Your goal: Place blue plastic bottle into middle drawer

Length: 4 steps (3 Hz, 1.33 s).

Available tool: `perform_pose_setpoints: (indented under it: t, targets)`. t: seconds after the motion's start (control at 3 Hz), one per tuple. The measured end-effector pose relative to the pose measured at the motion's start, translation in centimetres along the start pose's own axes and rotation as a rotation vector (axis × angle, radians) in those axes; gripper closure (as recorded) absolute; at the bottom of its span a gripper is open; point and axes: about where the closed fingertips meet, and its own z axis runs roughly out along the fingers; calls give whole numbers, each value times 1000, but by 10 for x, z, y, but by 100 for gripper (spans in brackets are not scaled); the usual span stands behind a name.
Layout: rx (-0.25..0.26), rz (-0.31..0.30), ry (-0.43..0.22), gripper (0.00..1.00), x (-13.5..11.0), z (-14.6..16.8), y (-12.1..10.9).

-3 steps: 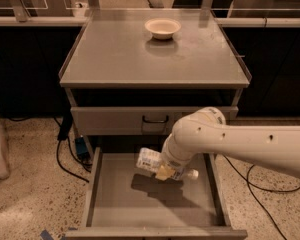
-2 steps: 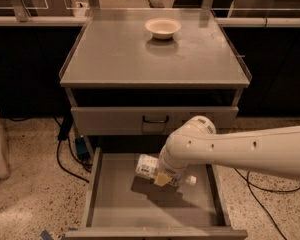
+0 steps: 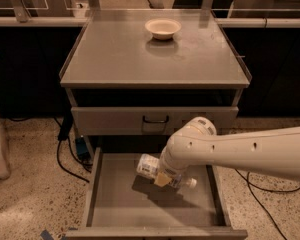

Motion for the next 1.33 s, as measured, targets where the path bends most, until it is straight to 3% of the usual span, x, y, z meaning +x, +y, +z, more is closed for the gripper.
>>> perform_pose_setpoints:
  t: [0.33,0.67,1.0,1.33]
  targets:
    - [-27,39,-4,100,15,24,8]
    - [-72,77,-73,100,34,62,26]
    - [-85,101,-146,100,41,105,34]
    - [-56,78,-147,100,49,129,32]
